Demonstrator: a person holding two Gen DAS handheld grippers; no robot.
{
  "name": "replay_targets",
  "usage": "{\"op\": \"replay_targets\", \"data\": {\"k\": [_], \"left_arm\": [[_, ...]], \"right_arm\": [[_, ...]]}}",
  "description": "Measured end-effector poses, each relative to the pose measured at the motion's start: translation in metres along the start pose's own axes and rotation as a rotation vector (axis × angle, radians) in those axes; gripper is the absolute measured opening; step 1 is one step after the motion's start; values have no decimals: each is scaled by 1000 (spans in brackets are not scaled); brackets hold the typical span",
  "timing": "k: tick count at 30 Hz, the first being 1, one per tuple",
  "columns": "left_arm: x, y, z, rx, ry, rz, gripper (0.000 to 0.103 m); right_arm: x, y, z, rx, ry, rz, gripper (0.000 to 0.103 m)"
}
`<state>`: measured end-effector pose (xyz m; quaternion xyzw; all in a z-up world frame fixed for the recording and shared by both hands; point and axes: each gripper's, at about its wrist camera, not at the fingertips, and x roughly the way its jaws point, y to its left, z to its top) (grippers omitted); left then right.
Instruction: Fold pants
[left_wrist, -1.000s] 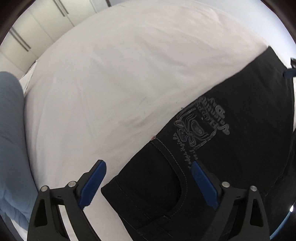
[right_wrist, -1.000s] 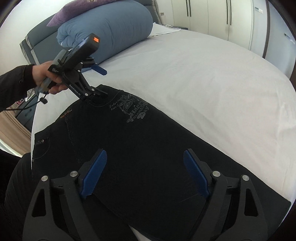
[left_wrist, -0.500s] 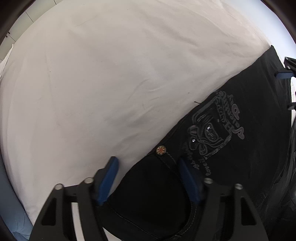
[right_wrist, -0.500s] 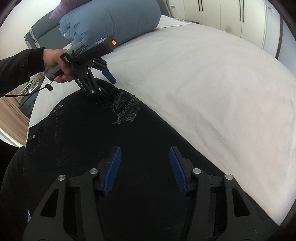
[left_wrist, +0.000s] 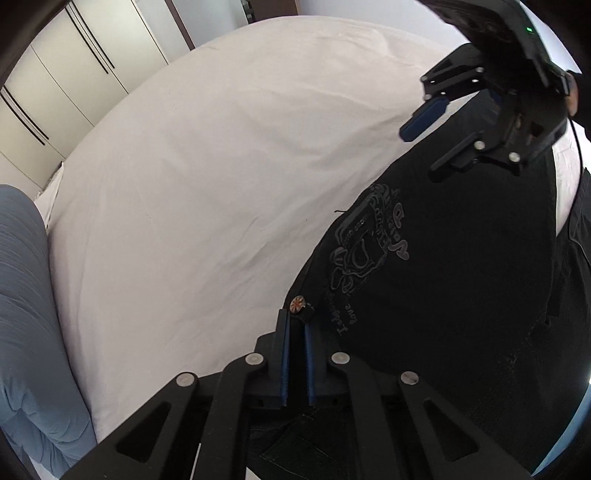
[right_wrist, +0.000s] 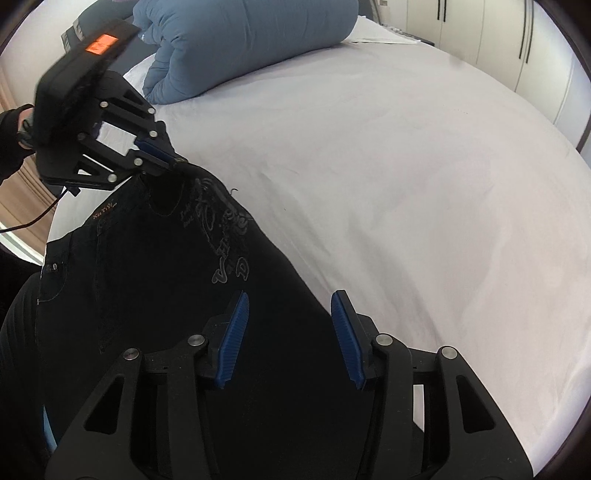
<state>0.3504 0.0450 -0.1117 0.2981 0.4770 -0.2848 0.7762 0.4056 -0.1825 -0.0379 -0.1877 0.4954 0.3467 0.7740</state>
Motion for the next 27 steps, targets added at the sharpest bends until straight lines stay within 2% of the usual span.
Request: {"op": "replay_targets", "data": {"k": [3,4,5,10,12,14,22,27], "left_arm": [[-8,-11,-8,7,-26,11,7],[-12,0,-9,12,-28,12,6],[-13,-2,-11,15,-31,14,6],[-17,-10,-11,8,-44,8,6],[-20,-5,-14,3,-43,15,6],[-20,-1,-17,-3,-43,17,6],[-31,6,-26,-38,-53,27,6],[-41,4,-30,-41,-56,34,6]], "right_arm": [[4,4,9,-33,24,7,45],[5,7,9,-45,33,7,43],[7,9,12,-52,45,10,33],[20,21,20,-95,123,23,26],[20,25,21,-99,130,29,9],[15,31,20,-103,118,32,5],[0,66,15,-171,82,-68,2],[-8,104,16,-260,73,-75,2]]}}
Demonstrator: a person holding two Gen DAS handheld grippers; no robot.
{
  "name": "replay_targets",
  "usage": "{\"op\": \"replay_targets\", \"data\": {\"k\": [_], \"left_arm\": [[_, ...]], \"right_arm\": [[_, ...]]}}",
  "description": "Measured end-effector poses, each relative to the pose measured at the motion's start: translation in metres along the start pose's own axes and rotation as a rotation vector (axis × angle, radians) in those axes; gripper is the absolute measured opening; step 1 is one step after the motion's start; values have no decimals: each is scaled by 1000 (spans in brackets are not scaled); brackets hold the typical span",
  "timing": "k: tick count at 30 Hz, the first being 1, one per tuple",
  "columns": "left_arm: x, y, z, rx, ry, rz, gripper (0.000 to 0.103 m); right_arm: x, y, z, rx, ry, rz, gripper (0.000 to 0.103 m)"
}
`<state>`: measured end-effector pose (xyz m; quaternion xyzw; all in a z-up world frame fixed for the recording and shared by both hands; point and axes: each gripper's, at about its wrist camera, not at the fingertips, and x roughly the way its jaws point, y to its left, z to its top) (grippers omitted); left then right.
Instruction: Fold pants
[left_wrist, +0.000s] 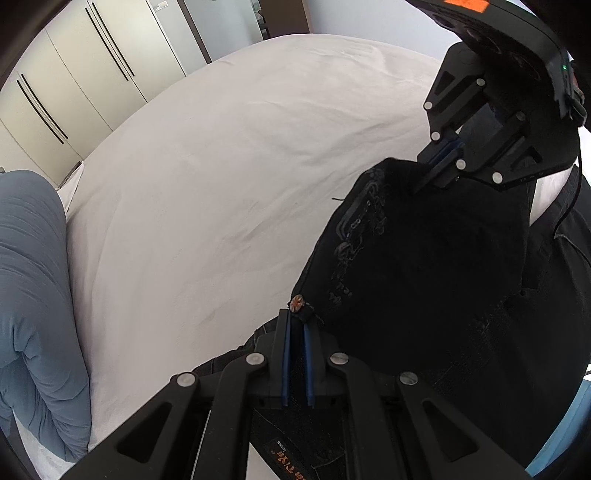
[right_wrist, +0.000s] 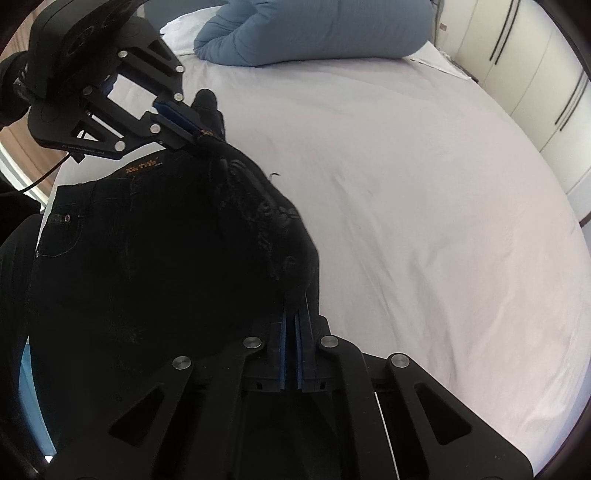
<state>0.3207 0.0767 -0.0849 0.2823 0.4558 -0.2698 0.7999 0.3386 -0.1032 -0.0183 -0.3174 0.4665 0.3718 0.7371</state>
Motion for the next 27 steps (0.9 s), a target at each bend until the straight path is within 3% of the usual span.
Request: {"op": "replay_targets", "data": {"k": [5,11,18,24,27], "left_arm": [[-13,-11,-18,27,0,19,6],[-29,-39,-53,124,7,60,3],[-39,-104,-100,333,21,148,3],[-38,-141,-135,503,18,219,3],[-34,-140,-145,509,26,221,3]], "right_arm": [[-15,54,1,-130,-2,-32,2],[-31,127,-33,-336,47,-152,2],[-27,222,-78,-625,104,-354,2],[-23,278,-114,-794,158,-437,2],[-26,311,-130,-888,166,-451,2]]}}
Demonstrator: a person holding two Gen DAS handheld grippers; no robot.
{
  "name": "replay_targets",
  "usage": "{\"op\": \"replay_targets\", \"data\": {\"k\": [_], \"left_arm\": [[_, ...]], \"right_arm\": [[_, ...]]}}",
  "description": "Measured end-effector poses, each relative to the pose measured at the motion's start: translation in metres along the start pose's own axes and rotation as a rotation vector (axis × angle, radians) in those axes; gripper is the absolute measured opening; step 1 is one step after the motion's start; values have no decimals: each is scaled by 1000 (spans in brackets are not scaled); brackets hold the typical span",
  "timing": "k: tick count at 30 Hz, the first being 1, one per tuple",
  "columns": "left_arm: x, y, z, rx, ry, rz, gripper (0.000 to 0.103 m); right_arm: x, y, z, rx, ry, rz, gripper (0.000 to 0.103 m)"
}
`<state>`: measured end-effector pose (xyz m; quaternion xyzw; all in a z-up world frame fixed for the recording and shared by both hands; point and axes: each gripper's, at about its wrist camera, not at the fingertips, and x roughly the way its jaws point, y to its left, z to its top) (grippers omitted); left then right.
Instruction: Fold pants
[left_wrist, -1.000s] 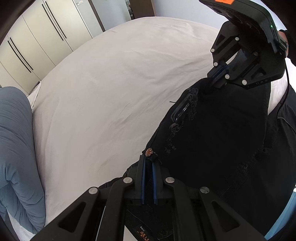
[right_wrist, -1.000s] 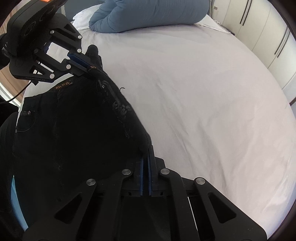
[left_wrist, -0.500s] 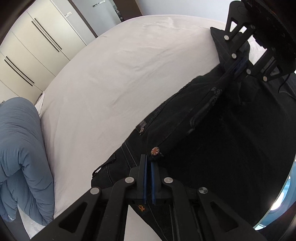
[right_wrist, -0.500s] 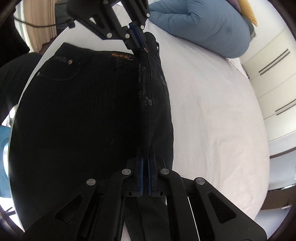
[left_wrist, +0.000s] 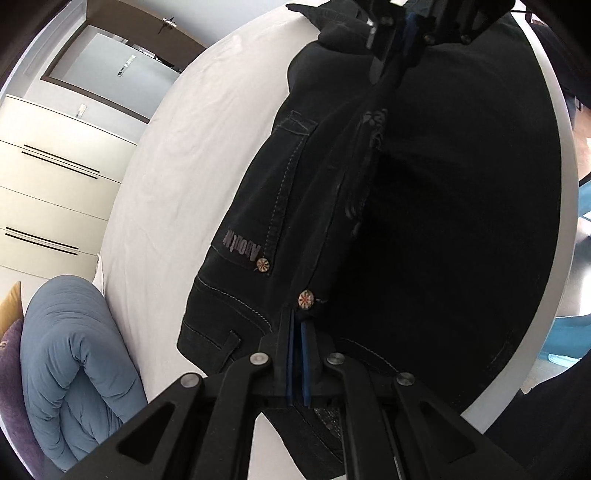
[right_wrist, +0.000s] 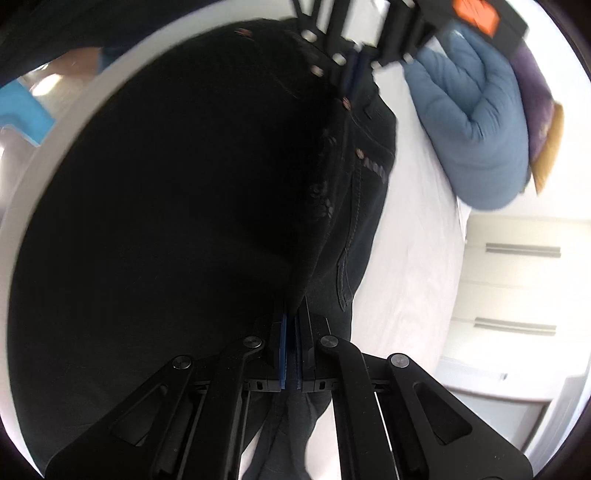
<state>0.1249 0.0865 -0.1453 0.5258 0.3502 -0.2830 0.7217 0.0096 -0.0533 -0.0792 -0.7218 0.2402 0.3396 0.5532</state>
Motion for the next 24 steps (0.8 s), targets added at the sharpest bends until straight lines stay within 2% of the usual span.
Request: {"op": "replay_targets", "data": {"k": [6,11,18,19,21,24], "left_arm": [[-2,-14,-21,36,13,0,3],[-8,-37,-41,84,13,-2,3],[-13,-55,-47,70,17,5,3],[-19,-66,-42,69,17,5,3],[-19,-65,-45,74,16,5,3],[-23,-74,-45,73,21,12,3]], "right_arm": [[-36,62,48,-127,-22,-13,2],[-53,98,67,-142,-31,11,2],[-50,111,92,-137,-20,20,2],[-52,112,90,-135,-18,21,2],[-43,100,91,-129,-20,26,2],[-43,104,94,-127,-16,22,2]]}}
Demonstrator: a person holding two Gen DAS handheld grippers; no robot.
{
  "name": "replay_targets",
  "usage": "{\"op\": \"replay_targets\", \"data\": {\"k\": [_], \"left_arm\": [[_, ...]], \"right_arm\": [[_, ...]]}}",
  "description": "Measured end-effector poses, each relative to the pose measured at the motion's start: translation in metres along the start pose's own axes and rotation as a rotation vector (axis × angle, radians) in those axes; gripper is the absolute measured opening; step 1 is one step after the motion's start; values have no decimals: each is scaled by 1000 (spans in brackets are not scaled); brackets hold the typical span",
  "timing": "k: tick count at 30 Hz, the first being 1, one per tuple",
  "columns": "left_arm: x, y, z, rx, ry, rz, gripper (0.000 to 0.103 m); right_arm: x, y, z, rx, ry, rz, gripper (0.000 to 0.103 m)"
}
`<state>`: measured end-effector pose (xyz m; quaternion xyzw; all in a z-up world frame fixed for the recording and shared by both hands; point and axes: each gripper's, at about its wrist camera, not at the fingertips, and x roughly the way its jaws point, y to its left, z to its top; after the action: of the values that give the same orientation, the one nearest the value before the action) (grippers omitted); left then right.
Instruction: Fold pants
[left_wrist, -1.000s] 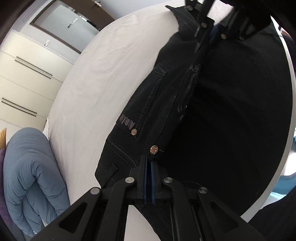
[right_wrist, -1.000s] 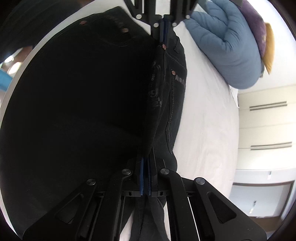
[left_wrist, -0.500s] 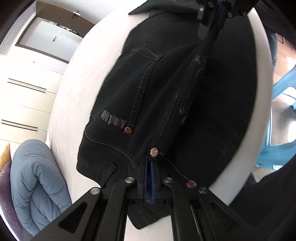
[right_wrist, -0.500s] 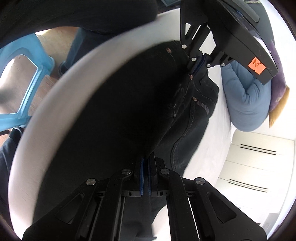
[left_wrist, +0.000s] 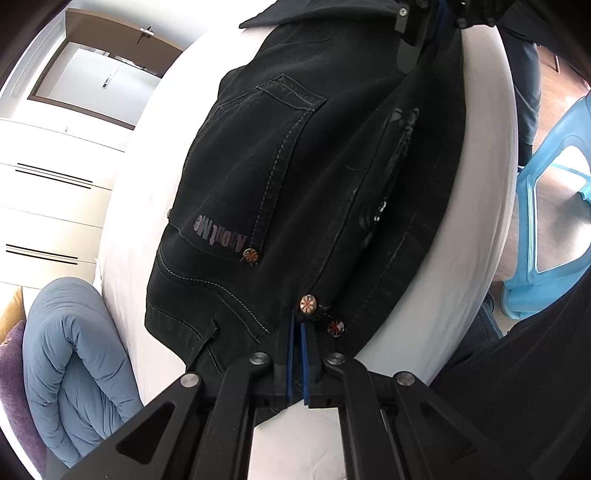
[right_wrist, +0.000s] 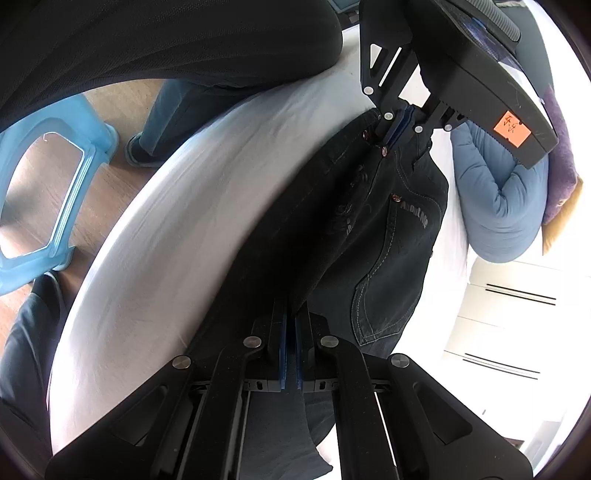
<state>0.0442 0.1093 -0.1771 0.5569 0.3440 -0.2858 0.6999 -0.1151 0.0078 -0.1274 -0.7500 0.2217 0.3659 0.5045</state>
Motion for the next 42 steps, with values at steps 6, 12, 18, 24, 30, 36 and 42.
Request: {"op": "replay_targets", "data": {"k": [6,12,18,24,30,36,42], "left_arm": [[2,-1,-6,-8,9,-6,3],[5,-4,-6,-48,8,2,3],[0,-9,-6,-48,0,16,3],[0,-8,-6,-38,3,21,4],[-33,10,-12,-130,-25,12,75],[-54,57,19,-374,-93,-20,66],[-7,70,71,-544,-104,-174,44]], "right_arm": [[1,1,7,-4,-9,15,2],[7,6,8,29,-4,28,2],[3,10,3,55,-4,35,2],[14,13,6,57,13,40,3],[19,17,5,96,17,11,6],[23,24,9,126,36,-52,6],[16,31,11,199,59,-143,10]]}}
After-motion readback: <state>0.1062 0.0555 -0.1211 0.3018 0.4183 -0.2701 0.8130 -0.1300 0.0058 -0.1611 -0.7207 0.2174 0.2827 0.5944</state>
